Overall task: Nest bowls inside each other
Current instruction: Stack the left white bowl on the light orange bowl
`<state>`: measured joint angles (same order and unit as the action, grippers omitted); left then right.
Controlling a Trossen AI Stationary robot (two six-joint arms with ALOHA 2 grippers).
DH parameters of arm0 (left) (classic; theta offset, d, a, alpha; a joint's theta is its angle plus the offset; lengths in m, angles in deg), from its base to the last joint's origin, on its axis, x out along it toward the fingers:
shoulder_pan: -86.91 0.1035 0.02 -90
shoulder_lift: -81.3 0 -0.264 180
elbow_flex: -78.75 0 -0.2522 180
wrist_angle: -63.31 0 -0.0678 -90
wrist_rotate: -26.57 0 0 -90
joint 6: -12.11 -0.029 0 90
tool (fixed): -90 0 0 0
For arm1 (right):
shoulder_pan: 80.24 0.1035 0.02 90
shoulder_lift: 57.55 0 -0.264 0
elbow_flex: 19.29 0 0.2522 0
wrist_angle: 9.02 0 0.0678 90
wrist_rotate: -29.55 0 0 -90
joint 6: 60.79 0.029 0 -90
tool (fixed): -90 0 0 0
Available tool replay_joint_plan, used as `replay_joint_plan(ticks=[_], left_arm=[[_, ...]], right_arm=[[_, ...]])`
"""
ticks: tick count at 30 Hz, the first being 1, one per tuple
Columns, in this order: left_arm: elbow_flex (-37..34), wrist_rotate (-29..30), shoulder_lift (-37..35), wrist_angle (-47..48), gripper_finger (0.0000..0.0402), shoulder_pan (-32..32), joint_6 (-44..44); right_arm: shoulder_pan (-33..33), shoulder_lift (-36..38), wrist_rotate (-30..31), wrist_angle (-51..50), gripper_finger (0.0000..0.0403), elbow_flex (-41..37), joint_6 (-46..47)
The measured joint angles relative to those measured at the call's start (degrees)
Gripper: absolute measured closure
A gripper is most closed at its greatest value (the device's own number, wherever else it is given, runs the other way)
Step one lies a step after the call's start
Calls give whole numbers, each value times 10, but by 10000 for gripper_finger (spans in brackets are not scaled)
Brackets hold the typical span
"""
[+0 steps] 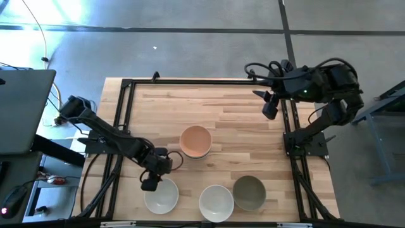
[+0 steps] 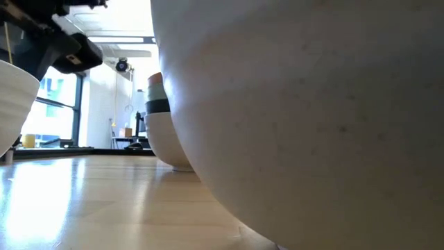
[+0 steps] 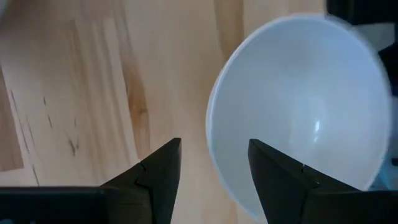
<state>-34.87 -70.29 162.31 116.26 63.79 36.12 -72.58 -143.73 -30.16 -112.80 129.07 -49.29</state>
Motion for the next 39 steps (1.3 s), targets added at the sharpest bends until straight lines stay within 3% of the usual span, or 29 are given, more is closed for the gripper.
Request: replay_joint_plan(ticks=[15, 28, 39], left_arm=[[0, -1, 45, -15, 227, -2, 5], [0, -1, 45, -18, 304, -1, 11], [0, 5, 54, -20, 309, -1, 14]], right_arm=[[0, 2, -14, 0, 265, 0, 2], [0, 2, -14, 0, 265, 0, 0], [0, 2, -14, 0, 265, 0, 4]])
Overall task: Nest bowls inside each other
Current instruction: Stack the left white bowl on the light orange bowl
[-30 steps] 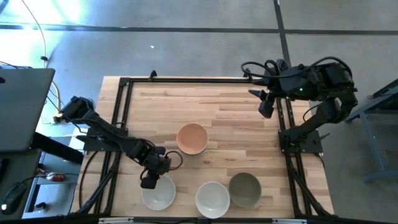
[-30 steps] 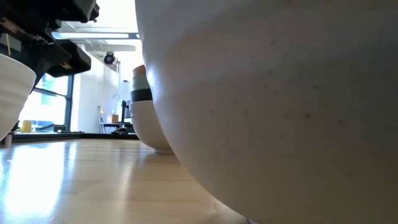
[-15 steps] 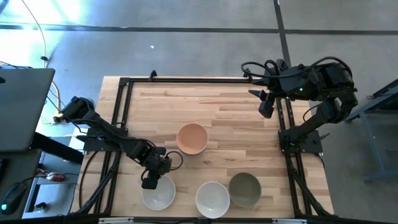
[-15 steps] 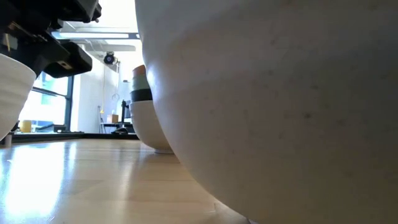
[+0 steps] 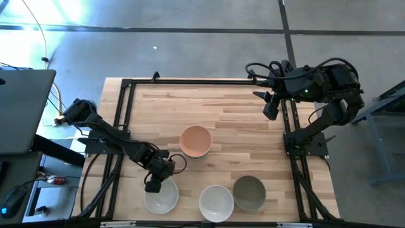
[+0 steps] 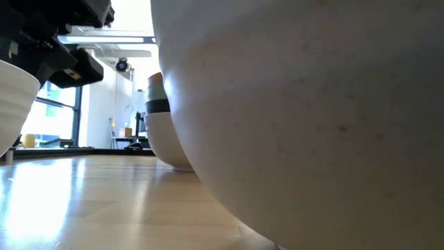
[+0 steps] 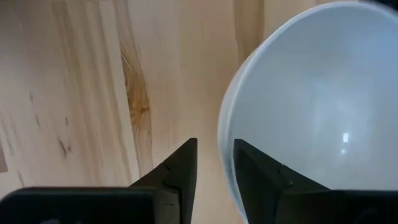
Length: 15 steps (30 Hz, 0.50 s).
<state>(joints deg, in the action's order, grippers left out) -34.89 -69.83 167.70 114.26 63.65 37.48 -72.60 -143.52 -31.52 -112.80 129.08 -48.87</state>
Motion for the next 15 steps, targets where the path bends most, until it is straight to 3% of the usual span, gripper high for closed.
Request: replay_joint_plan(ticks=[10, 15], left_arm=[[0, -36, 56, -23, 316, -2, 1], [-1, -46, 56, -18, 375, 0, 1]], right_arm=[[0, 0, 0, 0, 265, 0, 0], [0, 0, 0, 0, 265, 0, 2]])
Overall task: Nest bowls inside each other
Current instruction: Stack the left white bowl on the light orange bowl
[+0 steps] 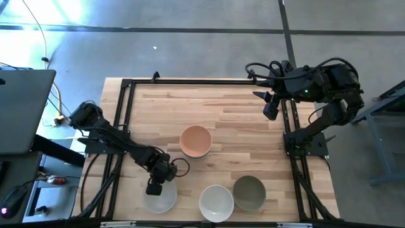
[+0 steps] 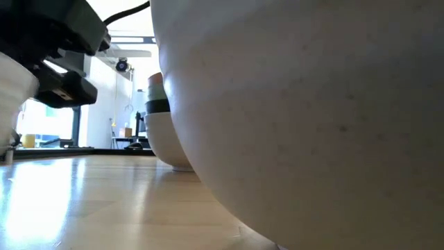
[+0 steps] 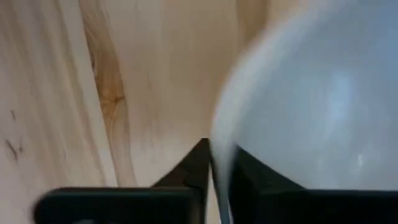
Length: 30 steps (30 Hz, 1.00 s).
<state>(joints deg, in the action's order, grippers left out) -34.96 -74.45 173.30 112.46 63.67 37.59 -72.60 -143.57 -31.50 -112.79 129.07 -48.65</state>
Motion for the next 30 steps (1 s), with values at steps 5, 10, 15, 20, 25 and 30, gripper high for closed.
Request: replay_joint_plan(ticks=[5, 10, 15, 20, 25, 30], left_arm=[[1, -4, -10, 3, 395, 3, 3], [4, -14, -14, 15, 399, 9, 9], [48, -13, -14, 98, 400, 25, -18], [114, -2, -14, 184, 401, 54, -70], [191, 22, -14, 250, 401, 89, -117], [279, 57, -14, 322, 401, 132, -167]], right_arm=[[0, 0, 0, 0, 265, 0, 0], [0, 0, 0, 0, 265, 0, 12], [0, 0, -5, 0, 265, 0, 20], [0, 0, -8, 0, 265, -6, 24], [0, -2, -21, 0, 265, -6, 24], [0, -2, -28, 0, 265, -6, 29]])
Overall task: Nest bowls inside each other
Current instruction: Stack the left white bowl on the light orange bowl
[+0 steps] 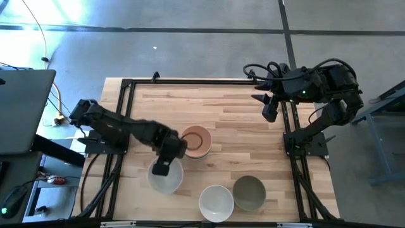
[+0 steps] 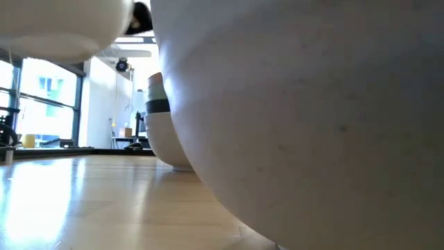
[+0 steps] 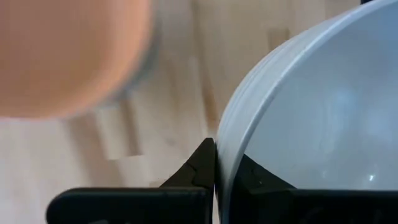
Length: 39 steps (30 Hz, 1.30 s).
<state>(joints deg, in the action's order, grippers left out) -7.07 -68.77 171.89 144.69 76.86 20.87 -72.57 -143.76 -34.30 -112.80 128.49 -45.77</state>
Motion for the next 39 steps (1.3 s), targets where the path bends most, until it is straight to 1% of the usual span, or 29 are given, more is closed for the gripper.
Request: replay_joint_plan(ticks=[3, 8, 14, 18, 23, 27, 39], left_arm=[[47, 21, 0, 39, 401, 32, -32], [104, 41, 0, 67, 401, 95, -80], [139, 41, 9, 67, 402, 167, -132], [155, 39, 35, 72, 401, 197, -161], [180, 31, 85, 76, 401, 216, -195], [212, 12, 127, 81, 401, 225, -220], [349, 5, 225, 116, 401, 248, -272]], right_arm=[[4, 0, -2, 0, 265, 0, 0], [13, 0, -2, 0, 265, 0, 0], [23, 0, -2, 0, 265, 0, 4], [23, 0, -2, 0, 265, 0, 6], [23, 0, -2, 0, 265, 0, 6], [23, 0, -2, 0, 265, 0, 6], [23, 0, -17, 0, 265, 0, 6]])
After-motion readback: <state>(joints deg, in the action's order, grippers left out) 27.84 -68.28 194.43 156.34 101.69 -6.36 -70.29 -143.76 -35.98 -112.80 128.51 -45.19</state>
